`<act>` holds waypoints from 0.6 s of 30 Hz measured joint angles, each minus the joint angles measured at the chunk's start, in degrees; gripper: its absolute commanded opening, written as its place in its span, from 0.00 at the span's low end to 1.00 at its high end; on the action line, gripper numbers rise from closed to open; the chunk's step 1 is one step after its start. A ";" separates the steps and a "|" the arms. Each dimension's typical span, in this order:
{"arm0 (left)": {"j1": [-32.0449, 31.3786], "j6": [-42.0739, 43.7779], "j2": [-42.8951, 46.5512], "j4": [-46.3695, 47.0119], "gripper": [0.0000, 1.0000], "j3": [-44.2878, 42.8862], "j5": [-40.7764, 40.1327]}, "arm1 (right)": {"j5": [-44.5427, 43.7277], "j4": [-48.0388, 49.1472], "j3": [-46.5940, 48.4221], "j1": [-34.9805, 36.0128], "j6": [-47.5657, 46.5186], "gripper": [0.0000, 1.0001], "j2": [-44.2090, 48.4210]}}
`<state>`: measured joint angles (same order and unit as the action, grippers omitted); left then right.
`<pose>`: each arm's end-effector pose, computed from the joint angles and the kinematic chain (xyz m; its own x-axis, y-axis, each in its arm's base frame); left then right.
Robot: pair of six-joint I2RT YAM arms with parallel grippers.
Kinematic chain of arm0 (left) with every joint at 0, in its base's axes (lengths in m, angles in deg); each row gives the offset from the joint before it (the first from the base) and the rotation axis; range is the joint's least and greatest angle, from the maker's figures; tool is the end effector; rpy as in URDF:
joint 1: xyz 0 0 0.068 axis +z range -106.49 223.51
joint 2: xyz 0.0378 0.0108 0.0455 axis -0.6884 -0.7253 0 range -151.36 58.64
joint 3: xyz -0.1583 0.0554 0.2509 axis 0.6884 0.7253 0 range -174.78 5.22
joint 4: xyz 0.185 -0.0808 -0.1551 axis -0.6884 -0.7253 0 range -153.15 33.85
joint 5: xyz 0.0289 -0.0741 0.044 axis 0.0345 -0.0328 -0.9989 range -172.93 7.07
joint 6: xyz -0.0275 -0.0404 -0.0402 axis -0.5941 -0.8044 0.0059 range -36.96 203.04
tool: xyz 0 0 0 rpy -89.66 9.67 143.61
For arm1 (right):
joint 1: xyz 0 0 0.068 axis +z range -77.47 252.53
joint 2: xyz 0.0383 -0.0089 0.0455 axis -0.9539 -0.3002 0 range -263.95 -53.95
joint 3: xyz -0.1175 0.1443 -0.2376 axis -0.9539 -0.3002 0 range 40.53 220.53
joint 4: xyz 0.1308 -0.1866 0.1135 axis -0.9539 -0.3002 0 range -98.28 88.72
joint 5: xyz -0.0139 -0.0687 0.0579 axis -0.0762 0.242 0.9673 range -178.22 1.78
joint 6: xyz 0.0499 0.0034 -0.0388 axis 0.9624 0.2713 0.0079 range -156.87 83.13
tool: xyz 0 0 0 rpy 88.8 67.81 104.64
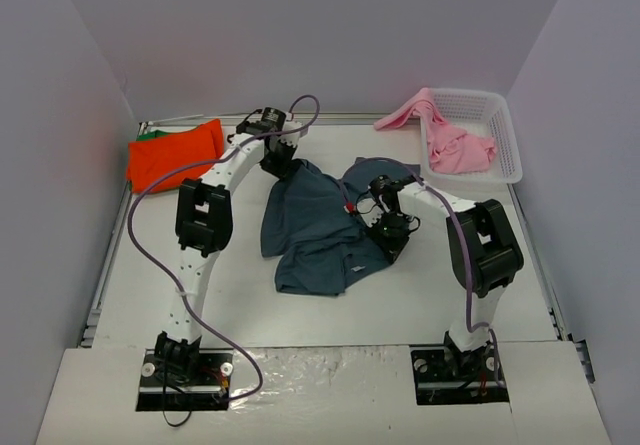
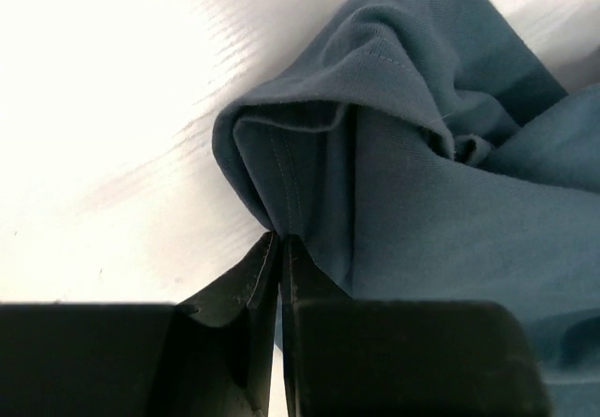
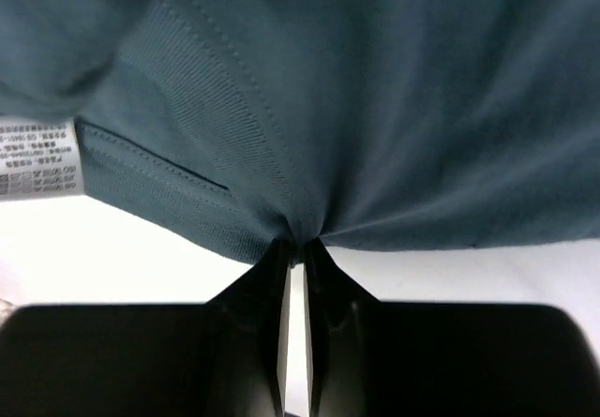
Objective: Fold and stack the t-shirts
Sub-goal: Flatten out the tshirt
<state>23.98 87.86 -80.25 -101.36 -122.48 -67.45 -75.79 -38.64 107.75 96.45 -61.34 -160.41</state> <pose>0.5168 -0.1971 0.2188 -0.7435 0.3496 -0.5701 0.5256 0.8325 -0.1751 0.3188 0.1528 0.1732 -0.6266 -0.7203 -0.2975 -0.7701 0.6308 0.0947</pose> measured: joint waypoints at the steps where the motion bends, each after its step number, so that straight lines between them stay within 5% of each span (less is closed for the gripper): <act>1: 0.00 0.17 0.63 0.00 0.02 0.72 -0.22 | -0.70 0.15 -0.33 -0.07 0.26 0.00 0.31; 9: 0.48 2.08 5.90 -2.60 0.02 4.20 -2.75 | -8.04 0.37 1.14 -2.19 0.87 0.00 0.72; 18: 4.48 4.17 19.63 -6.78 0.02 7.63 -6.71 | -13.27 -0.15 24.65 -9.86 1.09 0.00 0.87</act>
<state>28.46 92.03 -60.62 -108.14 -114.85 -74.16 -89.06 -38.79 132.41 86.59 -60.25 -159.53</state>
